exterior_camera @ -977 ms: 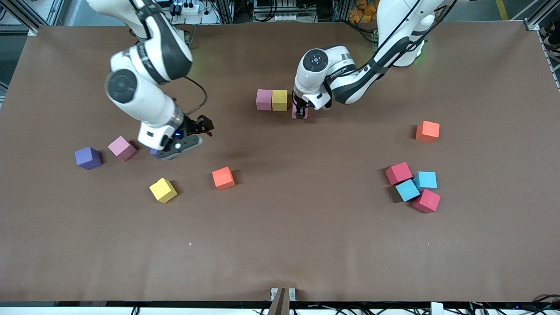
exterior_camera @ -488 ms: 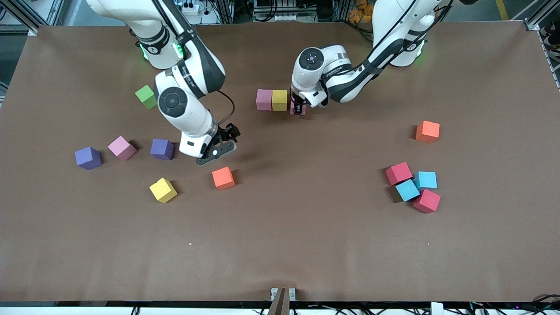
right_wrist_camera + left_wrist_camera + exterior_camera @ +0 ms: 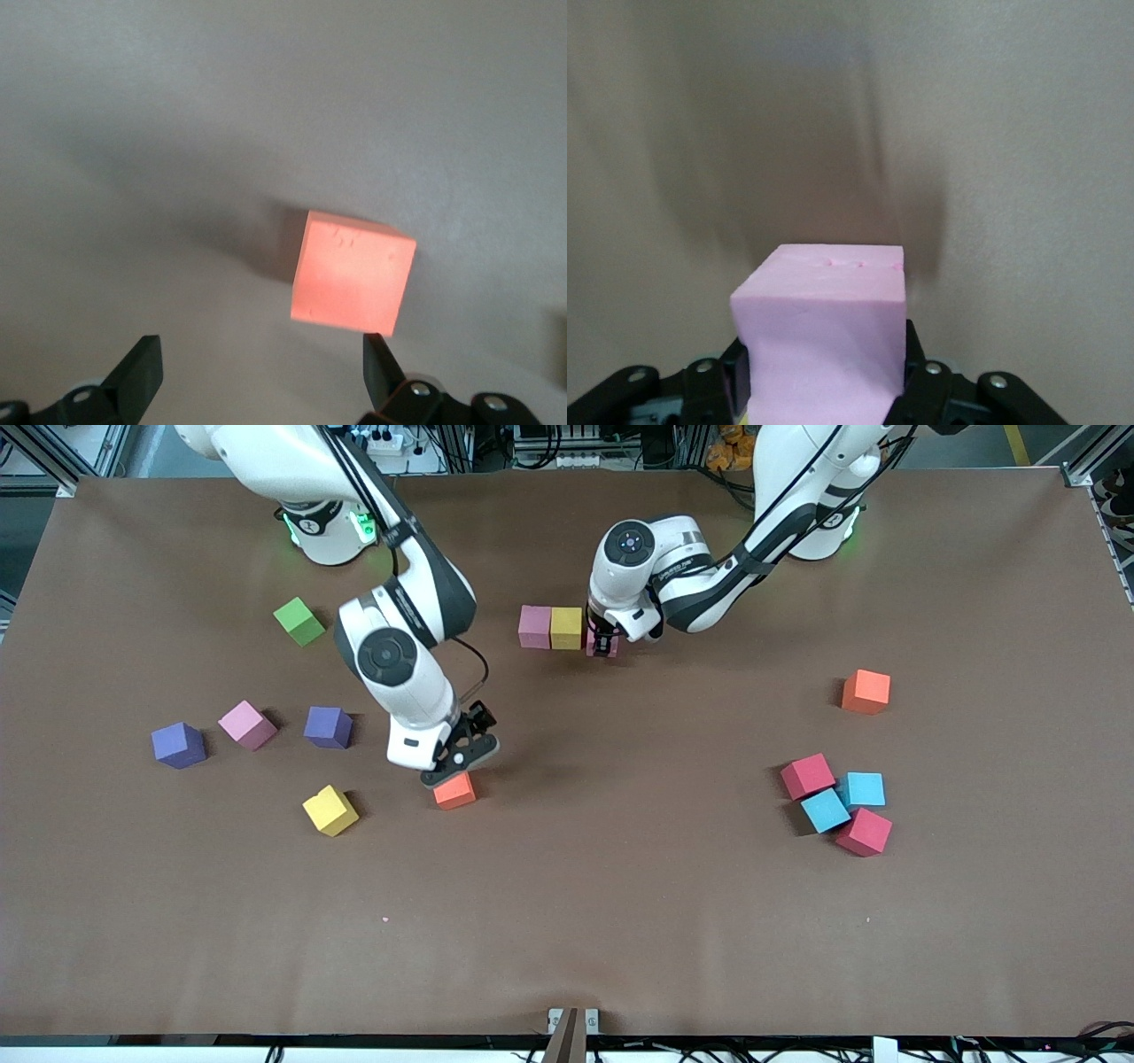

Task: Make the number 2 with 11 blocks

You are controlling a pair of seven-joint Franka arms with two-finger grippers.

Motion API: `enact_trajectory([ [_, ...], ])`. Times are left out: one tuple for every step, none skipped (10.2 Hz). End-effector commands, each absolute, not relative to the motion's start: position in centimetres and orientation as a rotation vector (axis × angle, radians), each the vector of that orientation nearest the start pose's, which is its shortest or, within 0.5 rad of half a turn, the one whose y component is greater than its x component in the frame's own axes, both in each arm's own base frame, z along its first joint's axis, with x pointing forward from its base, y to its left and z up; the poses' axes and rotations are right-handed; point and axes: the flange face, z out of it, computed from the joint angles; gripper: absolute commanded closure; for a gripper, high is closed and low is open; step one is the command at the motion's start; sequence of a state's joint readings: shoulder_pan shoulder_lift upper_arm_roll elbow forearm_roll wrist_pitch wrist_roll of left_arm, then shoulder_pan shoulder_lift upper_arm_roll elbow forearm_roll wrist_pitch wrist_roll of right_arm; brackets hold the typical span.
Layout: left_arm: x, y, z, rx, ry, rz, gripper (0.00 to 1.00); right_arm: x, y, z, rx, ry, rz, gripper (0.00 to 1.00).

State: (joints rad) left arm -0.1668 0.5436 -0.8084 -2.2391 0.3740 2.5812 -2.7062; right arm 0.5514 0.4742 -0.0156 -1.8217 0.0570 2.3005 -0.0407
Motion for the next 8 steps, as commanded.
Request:
enact_trajectory([
  [28.4, -46.4, 20.0, -2.28, -2.109, 0.272, 0.75, 58.0, 32.6, 26.0, -3.007, -0.801, -0.002, 0.0],
  [28.6, -46.5, 20.1, -2.28, -2.113, 0.276, 0.75, 58.5, 32.5, 24.7, -3.004, -0.785, -0.043, 0.0],
  [28.4, -46.6, 20.0, -2.279, -2.11, 0.281, 0.75, 58.6, 32.3, 23.2, -3.007, -0.784, -0.047, 0.0],
  [28.4, -46.6, 20.0, -2.28, -2.109, 0.284, 0.75, 58.7, 32.0, 22.2, -3.015, -0.761, -0.026, 0.0],
  [28.5, -46.7, 20.0, -2.279, -2.11, 0.287, 0.75, 58.7, 31.7, 21.5, -3.021, -0.751, -0.012, 0.0],
  [28.6, -46.8, 20.0, -2.277, -2.113, 0.292, 0.75, 58.8, 31.5, 21.1, -3.024, -0.746, -0.013, 0.0],
  [28.5, -46.9, 19.8, -2.275, -2.109, 0.298, 0.75, 58.9, 31.5, 20.5, -3.023, -0.743, -0.029, 0.0],
  [28.5, -46.9, 19.7, -2.274, -2.108, 0.299, 0.74, 59.0, 31.5, 20.4, -3.024, -0.734, -0.041, 0.0],
])
